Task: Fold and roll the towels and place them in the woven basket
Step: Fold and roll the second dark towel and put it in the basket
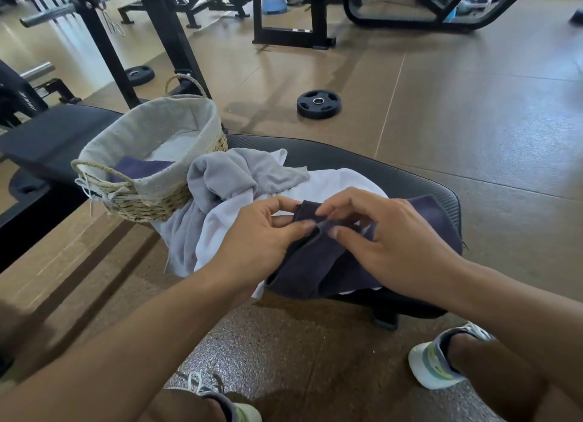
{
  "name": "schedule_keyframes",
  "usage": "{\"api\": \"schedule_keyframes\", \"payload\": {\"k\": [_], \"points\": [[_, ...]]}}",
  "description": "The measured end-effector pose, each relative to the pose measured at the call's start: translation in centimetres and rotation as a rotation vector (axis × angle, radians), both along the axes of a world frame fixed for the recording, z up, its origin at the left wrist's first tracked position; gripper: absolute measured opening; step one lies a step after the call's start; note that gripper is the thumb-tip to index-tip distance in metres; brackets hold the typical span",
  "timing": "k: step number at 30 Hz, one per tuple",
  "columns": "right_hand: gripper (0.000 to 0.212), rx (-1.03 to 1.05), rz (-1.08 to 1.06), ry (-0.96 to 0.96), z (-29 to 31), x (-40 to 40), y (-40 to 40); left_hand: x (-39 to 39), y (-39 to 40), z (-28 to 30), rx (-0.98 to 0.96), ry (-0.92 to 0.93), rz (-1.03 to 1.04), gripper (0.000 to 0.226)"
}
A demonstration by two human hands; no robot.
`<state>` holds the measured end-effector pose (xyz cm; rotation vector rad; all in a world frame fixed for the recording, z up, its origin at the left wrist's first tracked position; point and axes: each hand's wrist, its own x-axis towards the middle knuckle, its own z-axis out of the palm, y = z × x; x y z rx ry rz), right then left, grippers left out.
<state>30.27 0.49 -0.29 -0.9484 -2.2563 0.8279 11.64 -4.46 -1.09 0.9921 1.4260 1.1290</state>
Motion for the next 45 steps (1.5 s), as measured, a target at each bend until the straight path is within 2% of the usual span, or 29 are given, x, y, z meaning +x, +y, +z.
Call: {"api": "schedule_keyframes", "payload": {"k": [7, 11, 13, 17, 22, 29, 32, 35, 38, 40, 42, 44, 45], "points": [[0.015, -0.065, -0.113, 0.072, -0.1, -0.1, 0.4, 0.0, -0.2, 0.4, 0.003, 0.108, -0.089, 0.017], [0.021, -0.008, -0.107, 0.003, 0.0, 0.0, 0.4, 0.0, -0.3, 0.5, 0.017, 0.147, -0.116, 0.011], [0.018, 0.006, -0.087, -0.019, 0.2, 0.2, 0.5, -0.1, -0.3, 0.5, 0.026, 0.158, -0.135, 0.016], [0.013, 0.015, -0.080, -0.023, 0.5, 0.4, 0.7, -0.4, -0.2, 0.5, -0.022, 0.024, -0.174, 0.025], [0.012, 0.041, -0.001, -0.008, 0.4, 0.5, 0.6, -0.3, 0.2, 0.2, -0.077, -0.055, -0.081, 0.026], [0.010, 0.058, 0.008, 0.020, -0.1, 0.0, 0.6, 0.0, -0.4, 0.1, 0.074, 0.158, -0.093, 0.023], [0.010, 0.078, -0.033, 0.054, -0.1, -0.2, 0.7, 0.7, -0.7, 0.7, 0.113, 0.166, -0.028, 0.025], [0.011, 0.068, -0.073, 0.071, -0.2, -0.3, 0.7, 1.1, -1.1, 1.3, 0.155, 0.107, -0.073, 0.016], [0.014, 0.041, -0.074, 0.054, -0.5, -0.4, 0.9, 1.0, -1.3, 1.3, 0.185, 0.121, -0.111, 0.029], [0.019, 0.035, -0.036, 0.004, -0.5, -0.2, 1.4, 0.9, -1.1, 1.0, 0.209, 0.188, -0.071, 0.021], [0.025, 0.080, 0.045, -0.170, -0.6, 0.3, 2.4, 0.6, -0.7, 0.6, 0.202, 0.221, -0.012, 0.012], [0.029, 0.156, 0.113, -0.347, -0.8, 0.8, 3.7, 0.3, -0.5, 0.5, 0.199, 0.223, 0.030, 0.014], [0.032, 0.165, 0.128, -0.376, -0.8, 1.1, 4.3, 0.1, -0.5, 0.5, 0.204, 0.225, 0.051, 0.017]]}}
